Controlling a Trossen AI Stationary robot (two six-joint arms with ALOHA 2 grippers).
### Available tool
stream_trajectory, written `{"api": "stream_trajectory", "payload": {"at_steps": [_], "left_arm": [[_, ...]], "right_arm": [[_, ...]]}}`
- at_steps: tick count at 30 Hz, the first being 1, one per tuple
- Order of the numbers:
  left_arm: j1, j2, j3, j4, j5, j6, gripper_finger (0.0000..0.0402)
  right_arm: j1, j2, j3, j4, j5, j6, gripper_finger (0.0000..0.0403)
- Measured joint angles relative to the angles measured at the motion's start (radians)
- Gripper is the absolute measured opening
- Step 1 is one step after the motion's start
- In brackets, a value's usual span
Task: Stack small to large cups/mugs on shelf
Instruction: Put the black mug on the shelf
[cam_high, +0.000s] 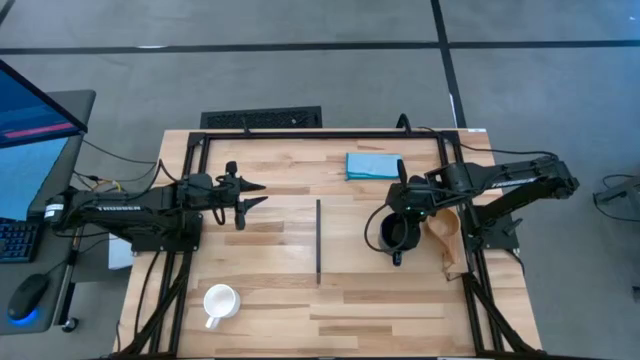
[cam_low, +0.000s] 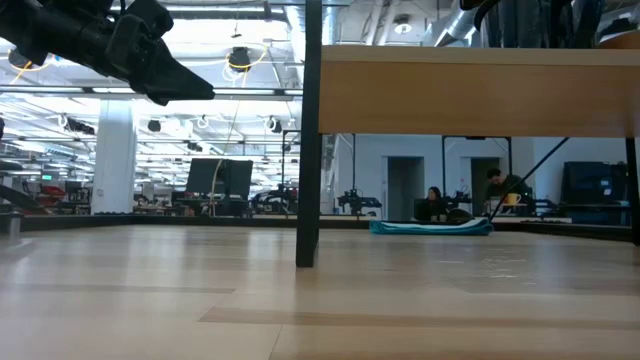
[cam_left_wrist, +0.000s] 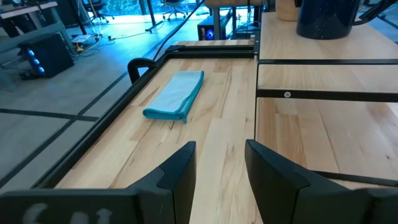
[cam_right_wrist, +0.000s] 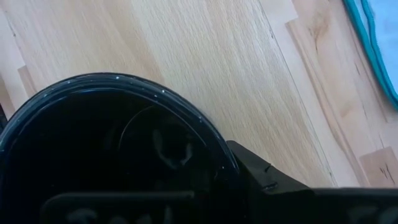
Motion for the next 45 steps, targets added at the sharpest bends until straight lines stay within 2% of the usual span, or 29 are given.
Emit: {"api": "stream_trajectory", "payload": {"at_steps": [10,16,45], "left_arm": [[0.000,0.000,0.000,0.000,0.000,0.000,0.0130],[0.000,0.000,0.000,0.000,0.000,0.000,0.0130],[0.000,0.000,0.000,0.000,0.000,0.000,0.0130]], "right_arm": [[0.000,-0.001,0.000,0.003,-0.006,-0.005,0.0066],[0.000,-0.001,0.001,0.003,-0.058,-0.007,0.0066],[-0.041,-0.002,0.002,0.002,-0.030,-0.095,0.0066]]}}
